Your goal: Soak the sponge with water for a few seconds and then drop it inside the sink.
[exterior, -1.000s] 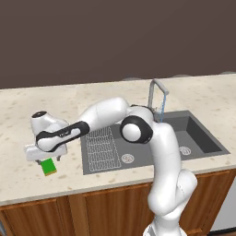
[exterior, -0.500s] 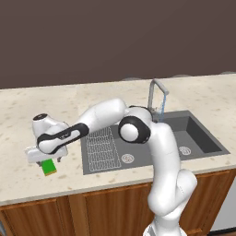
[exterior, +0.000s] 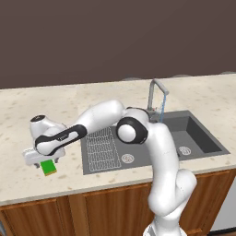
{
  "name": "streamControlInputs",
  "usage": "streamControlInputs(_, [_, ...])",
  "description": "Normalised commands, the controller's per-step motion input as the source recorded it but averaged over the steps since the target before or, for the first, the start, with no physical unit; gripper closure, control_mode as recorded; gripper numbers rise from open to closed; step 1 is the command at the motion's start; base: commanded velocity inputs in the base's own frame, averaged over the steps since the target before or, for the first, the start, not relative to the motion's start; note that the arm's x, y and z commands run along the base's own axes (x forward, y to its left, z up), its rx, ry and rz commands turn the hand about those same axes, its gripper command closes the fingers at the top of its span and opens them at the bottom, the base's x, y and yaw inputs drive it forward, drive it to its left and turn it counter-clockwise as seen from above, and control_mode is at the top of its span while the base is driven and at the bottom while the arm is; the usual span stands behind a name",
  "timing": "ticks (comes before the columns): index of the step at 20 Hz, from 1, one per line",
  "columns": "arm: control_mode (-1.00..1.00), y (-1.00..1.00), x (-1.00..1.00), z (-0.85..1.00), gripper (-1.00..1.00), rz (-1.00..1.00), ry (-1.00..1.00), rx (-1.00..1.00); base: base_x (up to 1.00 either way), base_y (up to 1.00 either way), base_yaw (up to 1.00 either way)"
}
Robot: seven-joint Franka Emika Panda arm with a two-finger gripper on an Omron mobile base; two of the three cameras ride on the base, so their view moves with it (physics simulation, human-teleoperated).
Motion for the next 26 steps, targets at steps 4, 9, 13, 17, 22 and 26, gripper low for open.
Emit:
streamControlInputs(4, [-1.0, 0.08, 0.0, 0.0, -1.0, 0.04, 0.0, 0.0, 0.0, 0.0, 0.0])
streamControlInputs(9, [-1.0, 0.0, 0.0, 0.0, -1.0, 0.0, 0.0, 0.0, 0.0, 0.0, 0.0])
streamControlInputs(13, [-1.0, 0.0, 0.0, 0.0, -1.0, 0.0, 0.0, 0.0, 0.0, 0.0, 0.0])
streamControlInputs(17, [-1.0, -0.01, 0.0, -0.07, -1.0, 0.0, 0.0, 0.0, 0.0, 0.0, 0.0])
streamControlInputs(22, [-1.0, -0.07, 0.0, -0.17, -1.0, 0.0, 0.0, 0.0, 0.0, 0.0, 0.0])
streamControlInputs(26, [-1.0, 0.0, 0.0, -0.23, -1.0, 0.0, 0.0, 0.0, 0.0, 0.0, 0.0])
